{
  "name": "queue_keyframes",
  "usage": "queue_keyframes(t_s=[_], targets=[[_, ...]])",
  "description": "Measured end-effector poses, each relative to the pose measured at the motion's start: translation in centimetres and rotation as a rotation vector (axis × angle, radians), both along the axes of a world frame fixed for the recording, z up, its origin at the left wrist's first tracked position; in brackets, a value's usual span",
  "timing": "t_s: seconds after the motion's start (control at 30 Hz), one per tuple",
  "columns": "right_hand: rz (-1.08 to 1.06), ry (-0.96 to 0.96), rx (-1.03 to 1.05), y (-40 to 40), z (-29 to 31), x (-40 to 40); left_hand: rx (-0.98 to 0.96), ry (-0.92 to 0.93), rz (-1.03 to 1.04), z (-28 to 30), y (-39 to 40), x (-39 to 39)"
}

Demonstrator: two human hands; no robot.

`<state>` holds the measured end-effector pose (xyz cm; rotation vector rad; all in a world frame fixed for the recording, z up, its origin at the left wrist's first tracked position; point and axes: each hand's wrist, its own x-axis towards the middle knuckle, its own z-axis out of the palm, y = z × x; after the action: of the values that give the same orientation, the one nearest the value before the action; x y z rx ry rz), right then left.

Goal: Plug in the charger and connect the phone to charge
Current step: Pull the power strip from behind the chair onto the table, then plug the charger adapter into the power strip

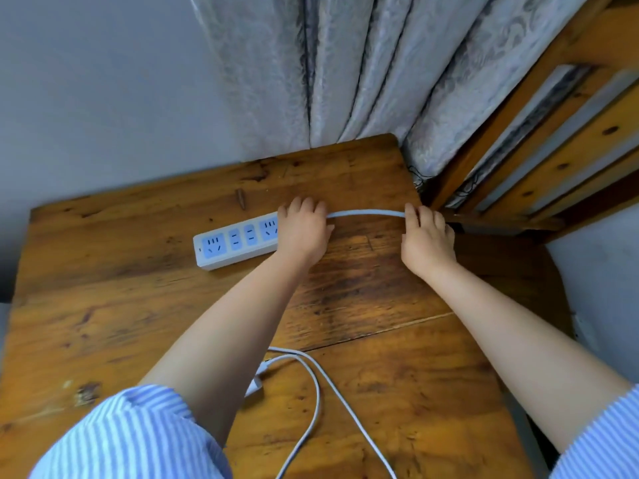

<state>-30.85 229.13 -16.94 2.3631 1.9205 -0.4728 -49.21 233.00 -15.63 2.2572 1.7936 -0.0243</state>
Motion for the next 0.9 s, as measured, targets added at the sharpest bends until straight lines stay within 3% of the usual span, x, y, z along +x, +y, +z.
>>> queue_keyframes(t_s=[0.13,0.33,0.47,0.53,0.63,0.73,0.9], targets=[[0.094,0.037,0.098,-3.1,0.6,-2.0,0.041,-0.083,0.04,0.7,-3.7,-3.2],[0.459,0.369,0.252,-9.1,2.6,-9.0,0.023,-0.148,0.3,0.3,-10.4,-10.9],[0.722,0.474,0.236,-11.7,3.0,-12.6,-0.085,-0.103,0.431,-1.1,-14.9,-15.0],[0.794,0.496,0.131,-12.4,2.6,-14.3,-0.157,-0.048,0.44,-1.9,-16.5,-16.3],[0.857,0.382,-0.096,-13.0,0.9,-16.7,-0.209,0.006,0.431,-3.3,-17.8,-17.4],[0.844,0.306,-0.113,-12.9,0.0,-18.0,-0.174,-0.013,0.433,-4.0,-18.1,-17.3],[0.751,0.362,-0.119,-12.8,-0.4,-18.1,-0.11,-0.008,0.461,-4.7,-18.6,-17.4]])
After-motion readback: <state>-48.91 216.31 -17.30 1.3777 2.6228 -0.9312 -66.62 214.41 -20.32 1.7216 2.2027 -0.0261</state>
